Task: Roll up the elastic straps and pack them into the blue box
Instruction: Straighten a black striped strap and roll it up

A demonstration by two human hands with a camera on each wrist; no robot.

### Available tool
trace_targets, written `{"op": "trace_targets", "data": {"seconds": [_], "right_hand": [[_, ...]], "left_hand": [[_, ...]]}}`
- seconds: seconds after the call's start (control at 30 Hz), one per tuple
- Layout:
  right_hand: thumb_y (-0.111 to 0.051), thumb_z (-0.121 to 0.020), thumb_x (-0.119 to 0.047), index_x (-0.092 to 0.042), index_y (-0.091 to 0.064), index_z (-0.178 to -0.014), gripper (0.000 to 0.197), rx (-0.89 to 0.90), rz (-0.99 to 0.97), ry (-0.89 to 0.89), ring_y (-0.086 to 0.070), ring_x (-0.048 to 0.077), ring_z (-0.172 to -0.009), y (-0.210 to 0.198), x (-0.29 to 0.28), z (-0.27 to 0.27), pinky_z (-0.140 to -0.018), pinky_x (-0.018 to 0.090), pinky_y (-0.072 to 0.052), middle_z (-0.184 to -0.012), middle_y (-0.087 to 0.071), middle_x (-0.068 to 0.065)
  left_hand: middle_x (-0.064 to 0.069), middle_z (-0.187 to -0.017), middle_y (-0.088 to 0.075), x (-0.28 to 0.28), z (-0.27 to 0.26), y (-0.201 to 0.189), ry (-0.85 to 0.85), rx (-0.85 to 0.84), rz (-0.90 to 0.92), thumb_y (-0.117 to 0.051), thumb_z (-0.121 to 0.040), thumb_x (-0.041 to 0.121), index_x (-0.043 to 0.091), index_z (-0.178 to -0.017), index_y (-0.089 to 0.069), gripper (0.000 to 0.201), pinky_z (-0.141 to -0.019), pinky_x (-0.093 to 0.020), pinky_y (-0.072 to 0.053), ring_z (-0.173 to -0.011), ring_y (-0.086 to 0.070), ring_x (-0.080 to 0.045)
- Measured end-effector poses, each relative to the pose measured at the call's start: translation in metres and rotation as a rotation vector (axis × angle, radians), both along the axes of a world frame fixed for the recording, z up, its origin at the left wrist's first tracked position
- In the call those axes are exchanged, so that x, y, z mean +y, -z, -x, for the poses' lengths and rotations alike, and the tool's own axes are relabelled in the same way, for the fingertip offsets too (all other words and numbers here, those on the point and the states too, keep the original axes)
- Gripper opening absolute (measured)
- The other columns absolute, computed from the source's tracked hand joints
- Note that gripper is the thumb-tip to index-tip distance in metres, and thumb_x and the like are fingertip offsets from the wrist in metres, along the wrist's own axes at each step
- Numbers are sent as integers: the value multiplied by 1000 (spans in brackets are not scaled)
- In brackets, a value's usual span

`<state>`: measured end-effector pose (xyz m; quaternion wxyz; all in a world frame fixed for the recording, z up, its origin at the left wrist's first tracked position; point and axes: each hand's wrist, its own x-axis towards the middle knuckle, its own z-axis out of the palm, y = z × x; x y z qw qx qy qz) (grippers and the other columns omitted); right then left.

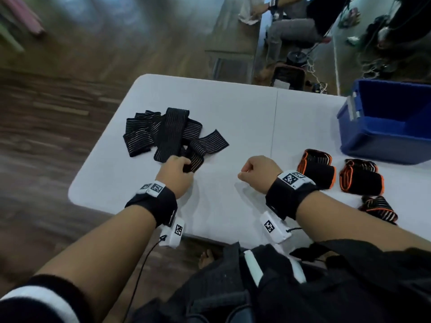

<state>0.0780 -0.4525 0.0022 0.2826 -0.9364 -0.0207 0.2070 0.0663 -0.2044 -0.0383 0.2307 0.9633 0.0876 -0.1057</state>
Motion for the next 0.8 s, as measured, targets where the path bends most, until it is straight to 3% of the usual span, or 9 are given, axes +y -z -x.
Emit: {"op": "trace_targets", "data": {"seconds": [0.13, 0.27, 0.43, 0.53, 0.63, 0.8], "right_hand": [[-65, -86, -24, 5, -70, -96, 31, 5, 35, -25, -68, 34, -93, 5, 17, -20, -76, 39, -55, -98, -73, 18], [-64, -87, -23, 2, -70, -100, 29, 3, 86, -28, -68, 33, -94, 15, 35, -42, -76, 37, -55, -101, -73, 16], [-56, -90, -30, -19, -58, -111, 23, -20, 97, 24, -59, 24, -88, 27, 53, -69, -71, 29, -41, -111, -63, 8], [-53, -92, -32, -22, -56, -116, 26, -58, 146, 11, -59, 26, -85, 33, 66, -81, -72, 29, -41, -120, -55, 12], [-56, -93, -35, -22, -57, -117, 27, -124, 222, -29, -57, 31, -100, 40, 83, -86, -80, 35, -46, -125, -50, 13], [-57, -94, -39, -20, -56, -125, 36, -178, 297, -154, -47, 33, -118, 49, 105, -87, -92, 42, -46, -131, -49, 11]], "left_hand": [[-7, -145, -47, 5, 19, 15, 116, 82, -95, -63, -89, 28, 16, -138, -56, 51, -110, -43, -39, -128, -47, -33], [-6, -139, -54, 9, 30, 13, 139, 46, -51, -61, -90, 29, 17, -136, -57, 47, -108, -41, -41, -125, -51, -30], [-2, -133, -61, 22, 40, 0, 168, 44, 60, -57, -95, 29, 17, -136, -56, 42, -102, -33, -45, -120, -58, -22], [1, -124, -66, 30, 41, -5, 197, 13, 96, -59, -96, 30, 18, -129, -62, 36, -95, -30, -48, -110, -62, -18], [2, -109, -64, 39, 31, -6, 202, -111, 114, -61, -93, 26, 20, -118, -67, 26, -92, -33, -50, -102, -60, -17], [0, -112, -53, 62, 4, -1, 75, -327, 88, -67, -88, 27, 24, -116, -67, 29, -94, -38, -49, -105, -52, -22]]}}
